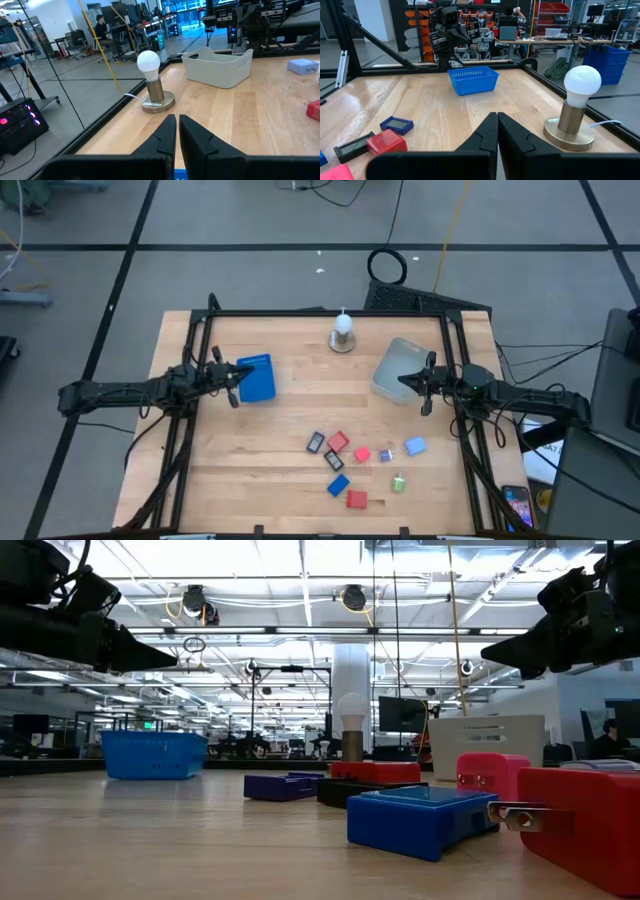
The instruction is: Pick & Place Office items
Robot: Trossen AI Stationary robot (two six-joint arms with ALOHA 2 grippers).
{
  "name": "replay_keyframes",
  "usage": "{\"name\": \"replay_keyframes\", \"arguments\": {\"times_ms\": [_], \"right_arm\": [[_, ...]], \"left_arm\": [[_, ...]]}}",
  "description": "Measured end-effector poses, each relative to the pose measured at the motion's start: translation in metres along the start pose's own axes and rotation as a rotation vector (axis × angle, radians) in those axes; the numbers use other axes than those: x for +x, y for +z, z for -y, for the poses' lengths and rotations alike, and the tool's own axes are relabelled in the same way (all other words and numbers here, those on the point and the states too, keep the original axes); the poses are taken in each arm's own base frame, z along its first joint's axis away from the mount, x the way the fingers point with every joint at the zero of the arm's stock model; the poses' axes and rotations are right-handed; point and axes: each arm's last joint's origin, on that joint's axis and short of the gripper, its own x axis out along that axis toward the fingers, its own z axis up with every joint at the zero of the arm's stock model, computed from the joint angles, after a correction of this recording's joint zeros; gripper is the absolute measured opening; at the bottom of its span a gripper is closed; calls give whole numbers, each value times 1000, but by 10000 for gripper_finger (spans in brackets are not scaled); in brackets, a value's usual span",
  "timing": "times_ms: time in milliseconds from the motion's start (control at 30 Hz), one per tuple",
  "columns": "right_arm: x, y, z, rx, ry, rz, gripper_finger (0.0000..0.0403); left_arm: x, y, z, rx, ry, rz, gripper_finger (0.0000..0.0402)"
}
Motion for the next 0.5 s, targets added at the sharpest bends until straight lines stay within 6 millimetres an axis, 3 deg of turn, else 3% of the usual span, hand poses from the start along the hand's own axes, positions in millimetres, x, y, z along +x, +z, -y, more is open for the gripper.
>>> {"name": "replay_keyframes", "arguments": {"times_ms": [500], "right_arm": [[0, 1, 0, 12, 0, 10, 0]], "left_arm": [[0, 2, 0, -49, -6, 24, 26]]}}
